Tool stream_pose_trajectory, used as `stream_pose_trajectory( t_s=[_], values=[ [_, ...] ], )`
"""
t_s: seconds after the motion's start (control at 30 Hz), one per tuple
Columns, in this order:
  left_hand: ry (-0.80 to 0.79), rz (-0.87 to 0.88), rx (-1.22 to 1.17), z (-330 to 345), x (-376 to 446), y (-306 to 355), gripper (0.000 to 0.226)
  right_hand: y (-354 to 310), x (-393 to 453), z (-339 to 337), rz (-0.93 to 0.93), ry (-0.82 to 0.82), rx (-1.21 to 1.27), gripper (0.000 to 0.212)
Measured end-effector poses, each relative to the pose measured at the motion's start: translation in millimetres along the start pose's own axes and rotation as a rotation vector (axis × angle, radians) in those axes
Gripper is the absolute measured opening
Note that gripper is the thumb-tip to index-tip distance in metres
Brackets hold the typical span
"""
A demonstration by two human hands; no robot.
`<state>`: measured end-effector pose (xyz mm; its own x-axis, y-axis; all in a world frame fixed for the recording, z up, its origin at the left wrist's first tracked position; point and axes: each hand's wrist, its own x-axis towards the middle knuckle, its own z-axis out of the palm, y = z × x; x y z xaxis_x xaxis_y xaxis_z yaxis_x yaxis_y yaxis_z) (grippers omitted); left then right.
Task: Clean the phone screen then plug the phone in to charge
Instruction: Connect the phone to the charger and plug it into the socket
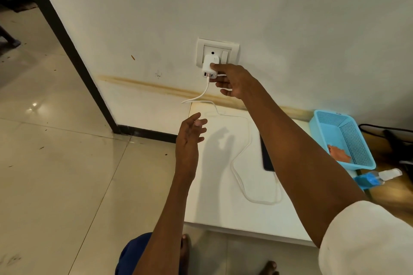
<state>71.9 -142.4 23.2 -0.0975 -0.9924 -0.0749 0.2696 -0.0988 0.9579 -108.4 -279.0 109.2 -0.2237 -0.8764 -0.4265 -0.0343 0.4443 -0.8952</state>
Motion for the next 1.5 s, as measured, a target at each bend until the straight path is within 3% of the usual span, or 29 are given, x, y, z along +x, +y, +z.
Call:
stream_pose_trajectory(
  t_s=[0.1, 0.3, 0.5, 0.8, 0.9, 1.03, 1.13, 1.3, 1.5],
  values=[
    [-0.005, 0.002, 0.005, 3.1, -0.9, -0.5, 0.035, -2.4, -3.9, 4.5, -0.015, 0.047, -0.014, 0.025],
    [-0.014, 0.0, 0.011, 10.7, -1.1, -4.3, 0.037, 19.8, -23.2, -4.5, -0.073, 0.023, 0.008, 0.042],
    [-0.076, -0.011, 0.082, 21.5, -2.6, -12.1, 0.03, 75.0, -59.2, -55.4, -0.215, 0.141, -0.101, 0.02],
    [-0.159, -0.014, 0.282, 45.0, -6.9, -28.7, 0.021, 165.8, -113.6, -126.2, -0.127, 0.321, -0.432, 0.017],
    [-0.048, 0.028, 0.337, 49.6, -5.8, -32.1, 0.019, 157.3, -105.3, -114.2, -0.266, 0.346, -0.731, 0.035],
    [0.118, 0.082, 0.346, 50.8, -4.4, -28.5, 0.023, 108.3, -70.0, -71.3, -0.59, 0.347, -1.267, 0.064],
    [0.136, 0.091, 0.352, 49.9, -2.0, -27.4, 0.026, 72.0, -42.6, -42.3, -0.661, 0.41, -1.565, 0.077],
    [0.102, 0.122, 0.391, 45.0, 0.8, -33.5, 0.026, 47.4, -4.3, -27.1, -0.532, 0.443, -1.67, 0.083],
    [0.096, 0.114, 0.388, 44.4, 3.0, -34.0, 0.025, 57.0, -0.8, -27.7, -0.584, 0.498, -1.677, 0.084]
  ],
)
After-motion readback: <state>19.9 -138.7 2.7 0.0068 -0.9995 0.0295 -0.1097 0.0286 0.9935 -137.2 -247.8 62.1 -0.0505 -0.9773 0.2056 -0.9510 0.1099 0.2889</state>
